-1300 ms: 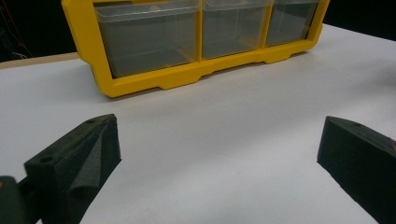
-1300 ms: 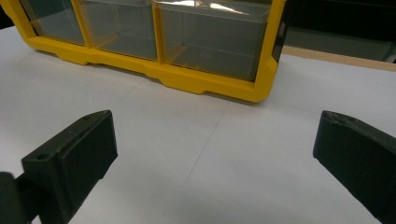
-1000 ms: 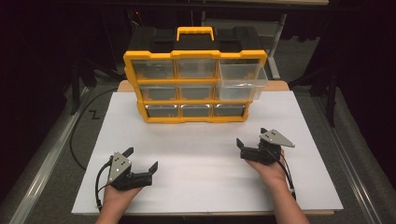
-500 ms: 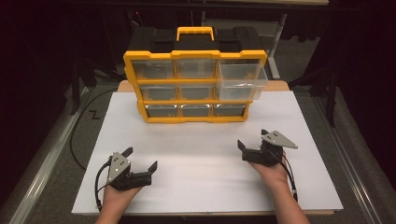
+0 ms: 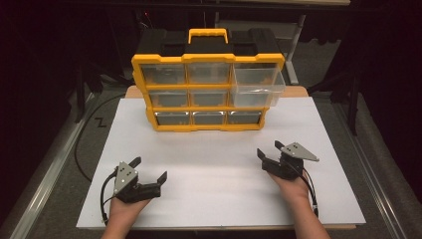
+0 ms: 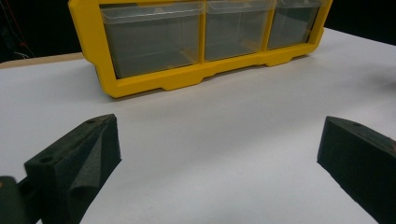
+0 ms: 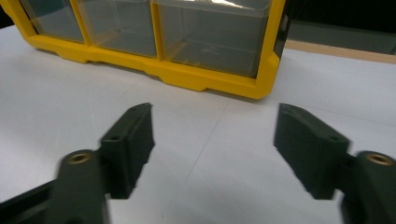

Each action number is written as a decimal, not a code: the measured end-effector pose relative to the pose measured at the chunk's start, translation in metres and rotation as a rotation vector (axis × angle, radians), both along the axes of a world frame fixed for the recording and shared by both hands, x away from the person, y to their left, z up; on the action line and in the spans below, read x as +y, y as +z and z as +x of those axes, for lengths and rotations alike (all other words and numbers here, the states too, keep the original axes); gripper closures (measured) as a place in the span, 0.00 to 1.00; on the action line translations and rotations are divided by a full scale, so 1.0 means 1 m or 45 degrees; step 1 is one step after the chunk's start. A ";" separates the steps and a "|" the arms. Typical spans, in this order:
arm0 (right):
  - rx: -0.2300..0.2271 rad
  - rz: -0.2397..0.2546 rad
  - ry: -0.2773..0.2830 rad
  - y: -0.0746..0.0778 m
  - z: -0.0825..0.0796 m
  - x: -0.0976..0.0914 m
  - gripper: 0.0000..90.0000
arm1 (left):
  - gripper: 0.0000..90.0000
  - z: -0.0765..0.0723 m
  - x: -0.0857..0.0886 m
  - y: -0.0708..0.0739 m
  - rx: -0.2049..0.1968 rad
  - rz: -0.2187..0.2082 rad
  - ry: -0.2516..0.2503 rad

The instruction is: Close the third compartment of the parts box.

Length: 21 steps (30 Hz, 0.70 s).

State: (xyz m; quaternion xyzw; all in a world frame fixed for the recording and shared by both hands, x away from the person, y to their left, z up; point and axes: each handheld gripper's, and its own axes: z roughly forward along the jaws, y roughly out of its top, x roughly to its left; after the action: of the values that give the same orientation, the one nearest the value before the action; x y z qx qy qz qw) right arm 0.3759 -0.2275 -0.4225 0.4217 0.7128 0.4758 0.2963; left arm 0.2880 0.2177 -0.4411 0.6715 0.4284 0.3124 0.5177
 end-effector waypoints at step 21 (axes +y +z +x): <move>-0.032 -0.027 0.038 -0.002 -0.010 0.000 0.84 | 0.00 0.001 0.002 -0.001 0.012 -0.015 0.008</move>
State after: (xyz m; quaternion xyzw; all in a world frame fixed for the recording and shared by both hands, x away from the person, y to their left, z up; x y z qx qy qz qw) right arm 0.3658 -0.2275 -0.4246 0.4018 0.7202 0.4780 0.3023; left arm 0.2887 0.2193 -0.4423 0.6685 0.4349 0.3083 0.5185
